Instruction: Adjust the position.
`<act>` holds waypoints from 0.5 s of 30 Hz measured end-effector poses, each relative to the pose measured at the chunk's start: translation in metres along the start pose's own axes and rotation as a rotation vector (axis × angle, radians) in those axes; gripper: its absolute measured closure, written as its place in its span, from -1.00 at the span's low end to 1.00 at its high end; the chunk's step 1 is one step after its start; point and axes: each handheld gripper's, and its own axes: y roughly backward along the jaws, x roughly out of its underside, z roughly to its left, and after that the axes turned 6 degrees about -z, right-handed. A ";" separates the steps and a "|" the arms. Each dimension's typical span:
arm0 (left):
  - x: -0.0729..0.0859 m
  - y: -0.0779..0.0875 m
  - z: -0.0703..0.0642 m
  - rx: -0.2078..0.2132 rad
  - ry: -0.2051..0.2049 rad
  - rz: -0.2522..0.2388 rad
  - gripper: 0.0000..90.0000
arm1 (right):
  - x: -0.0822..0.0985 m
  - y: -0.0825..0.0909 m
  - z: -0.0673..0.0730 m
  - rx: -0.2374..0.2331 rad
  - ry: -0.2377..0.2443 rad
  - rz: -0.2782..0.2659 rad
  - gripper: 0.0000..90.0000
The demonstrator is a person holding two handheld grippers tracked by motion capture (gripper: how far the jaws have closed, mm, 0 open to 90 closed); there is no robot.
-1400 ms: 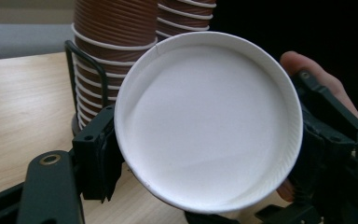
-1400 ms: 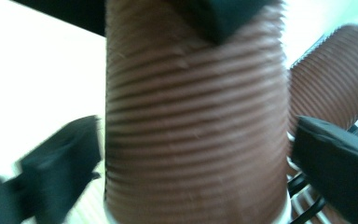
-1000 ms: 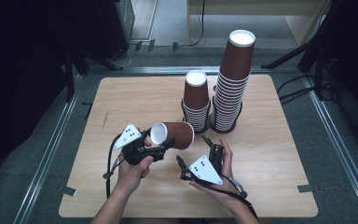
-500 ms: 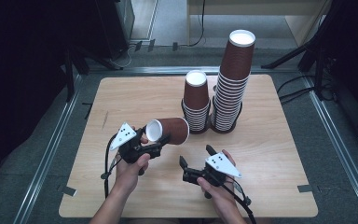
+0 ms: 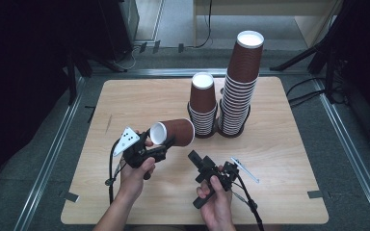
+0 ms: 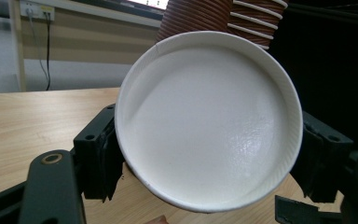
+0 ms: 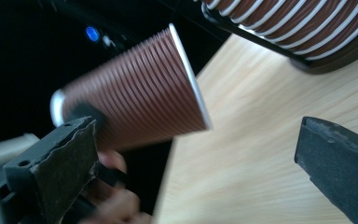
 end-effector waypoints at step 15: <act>0.006 -0.003 -0.006 -0.003 -0.018 -0.013 -0.50 | 0.004 -0.017 0.005 0.016 -0.485 0.022 -1.00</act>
